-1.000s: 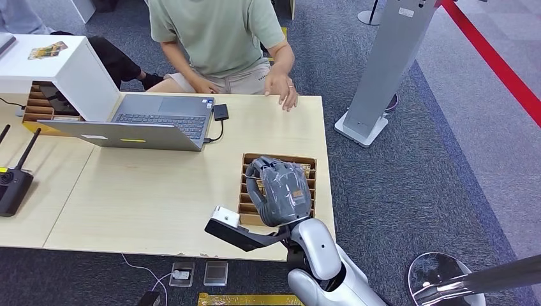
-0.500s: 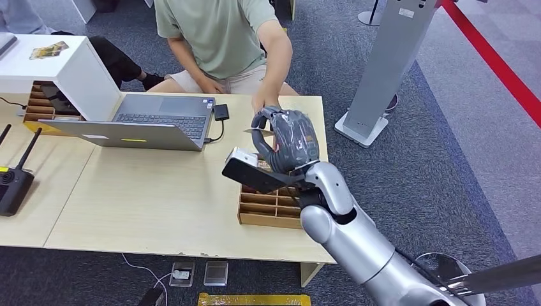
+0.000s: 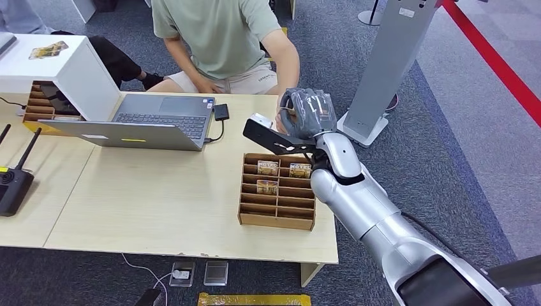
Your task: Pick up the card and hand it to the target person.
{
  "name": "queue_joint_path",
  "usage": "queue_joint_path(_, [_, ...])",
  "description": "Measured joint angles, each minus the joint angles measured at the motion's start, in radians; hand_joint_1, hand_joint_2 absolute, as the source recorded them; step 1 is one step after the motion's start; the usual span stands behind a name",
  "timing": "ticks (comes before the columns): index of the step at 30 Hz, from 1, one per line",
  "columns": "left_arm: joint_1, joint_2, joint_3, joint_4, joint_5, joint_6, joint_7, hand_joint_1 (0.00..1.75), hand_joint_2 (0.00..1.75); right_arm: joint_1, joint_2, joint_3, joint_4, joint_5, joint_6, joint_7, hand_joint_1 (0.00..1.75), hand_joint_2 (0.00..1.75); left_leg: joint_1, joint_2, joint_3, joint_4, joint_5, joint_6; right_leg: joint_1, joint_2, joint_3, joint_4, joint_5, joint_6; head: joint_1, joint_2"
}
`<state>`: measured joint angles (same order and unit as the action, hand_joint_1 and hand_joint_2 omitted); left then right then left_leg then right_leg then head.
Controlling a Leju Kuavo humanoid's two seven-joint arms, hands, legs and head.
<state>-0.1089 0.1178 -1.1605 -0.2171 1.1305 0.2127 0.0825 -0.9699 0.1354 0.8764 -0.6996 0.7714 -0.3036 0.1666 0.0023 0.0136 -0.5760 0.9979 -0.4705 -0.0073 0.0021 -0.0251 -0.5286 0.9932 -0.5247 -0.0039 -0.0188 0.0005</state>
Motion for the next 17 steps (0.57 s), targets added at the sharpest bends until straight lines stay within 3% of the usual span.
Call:
queue_joint_path(1, [0.0,0.0,-0.001,0.0,-0.002,-0.007,0.0,0.0,1.75,0.0,0.0,0.0,0.012,0.003,-0.001,0.001,0.0,1.75,0.0,0.0,0.0,0.0,0.0,0.0,0.0,0.0,0.0,0.0,0.0,0.0,0.0,0.0])
queue_joint_path(11, [0.0,0.01,-0.01,0.0,-0.016,-0.023,-0.047,0.0,1.75,0.003,-0.002,0.004,0.077,0.028,-0.02,0.015,0.0,1.75,0.0,0.0,0.0,0.0,0.0,0.0,0.0,0.0,0.0,0.0,0.0,0.0,0.0,0.0])
queue_joint_path(17, [0.0,0.011,-0.01,0.0,0.002,-0.011,-0.047,0.0,1.75,0.037,-0.014,-0.008,0.055,-0.05,-0.103,-0.016,0.0,1.75,0.0,0.0,0.0,0.0,0.0,0.0,0.0,0.0,0.0,0.0,0.0,0.0,0.0,0.0])
